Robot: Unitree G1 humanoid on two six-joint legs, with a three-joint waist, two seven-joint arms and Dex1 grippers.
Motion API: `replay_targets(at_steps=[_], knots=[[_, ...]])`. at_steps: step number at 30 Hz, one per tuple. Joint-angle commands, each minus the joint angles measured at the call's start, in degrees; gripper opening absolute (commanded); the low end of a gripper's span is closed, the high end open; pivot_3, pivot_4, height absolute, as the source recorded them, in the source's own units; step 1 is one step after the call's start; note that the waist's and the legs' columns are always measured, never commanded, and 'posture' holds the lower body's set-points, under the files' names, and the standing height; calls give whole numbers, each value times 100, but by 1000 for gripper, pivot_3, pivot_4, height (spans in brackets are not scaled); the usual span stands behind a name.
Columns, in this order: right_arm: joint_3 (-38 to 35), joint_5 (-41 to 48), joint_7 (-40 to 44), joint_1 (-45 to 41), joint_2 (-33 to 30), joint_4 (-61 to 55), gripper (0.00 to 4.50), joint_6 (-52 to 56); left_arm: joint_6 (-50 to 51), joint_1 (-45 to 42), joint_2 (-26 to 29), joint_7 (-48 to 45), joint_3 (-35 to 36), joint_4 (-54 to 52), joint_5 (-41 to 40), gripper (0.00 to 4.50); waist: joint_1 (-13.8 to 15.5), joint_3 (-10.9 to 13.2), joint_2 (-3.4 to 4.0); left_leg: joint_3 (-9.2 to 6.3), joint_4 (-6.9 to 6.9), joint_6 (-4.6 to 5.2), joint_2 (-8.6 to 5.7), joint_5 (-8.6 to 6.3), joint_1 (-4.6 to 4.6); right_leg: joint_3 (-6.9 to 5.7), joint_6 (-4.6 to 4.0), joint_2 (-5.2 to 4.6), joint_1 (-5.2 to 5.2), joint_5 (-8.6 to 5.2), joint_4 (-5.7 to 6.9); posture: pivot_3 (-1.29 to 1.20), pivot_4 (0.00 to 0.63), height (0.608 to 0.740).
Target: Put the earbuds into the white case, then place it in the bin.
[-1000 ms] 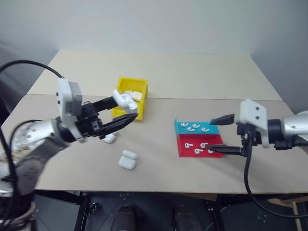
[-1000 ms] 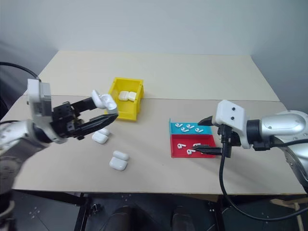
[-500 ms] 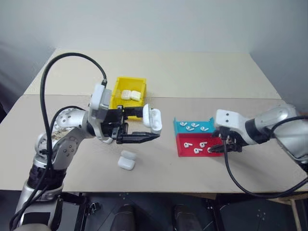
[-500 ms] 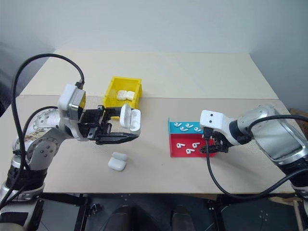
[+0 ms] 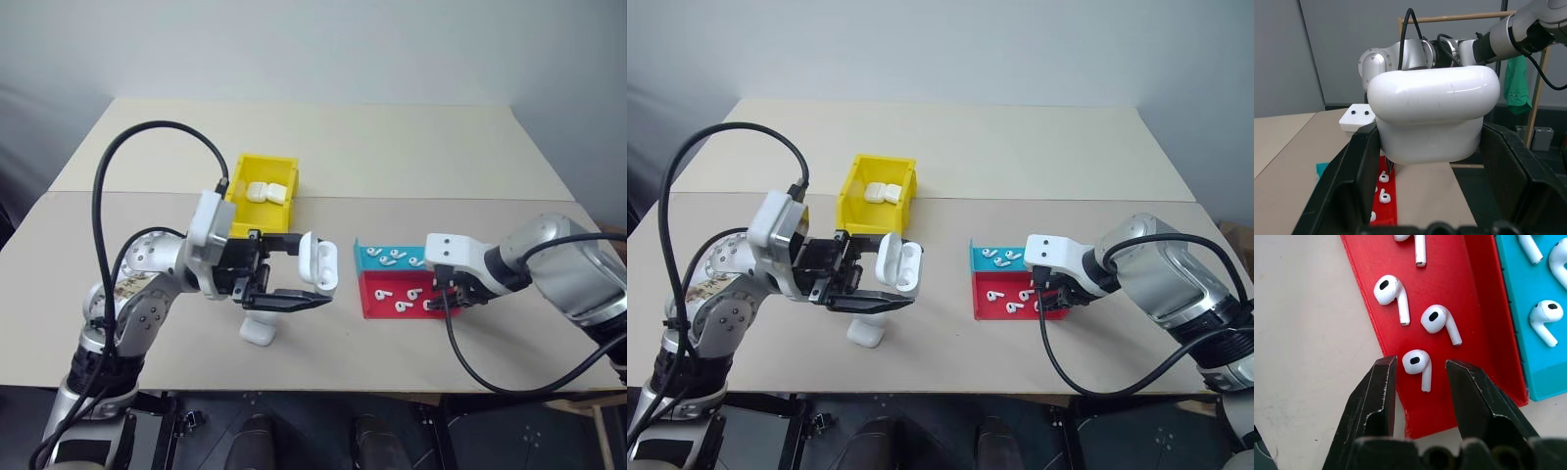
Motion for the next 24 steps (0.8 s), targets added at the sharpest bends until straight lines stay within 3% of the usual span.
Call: replay_targets(at_steps=[1, 24], knots=[[-21, -137, 94, 7, 33, -1, 2008, -118, -100, 15, -22, 39, 103, -250, -43, 2807, 1, 0, 0, 0, 0, 0, 0, 0, 0, 0, 0, 0, 0, 0, 0, 0, 150, 740], [53, -676, 219, 231, 359, 464, 2008, -721, 16, 100, 102, 174, 197, -453, -102, 2807, -1, 0, 0, 0, 2, -1, 0, 1, 6, 0, 0, 0, 0, 0, 17, 0, 150, 740]])
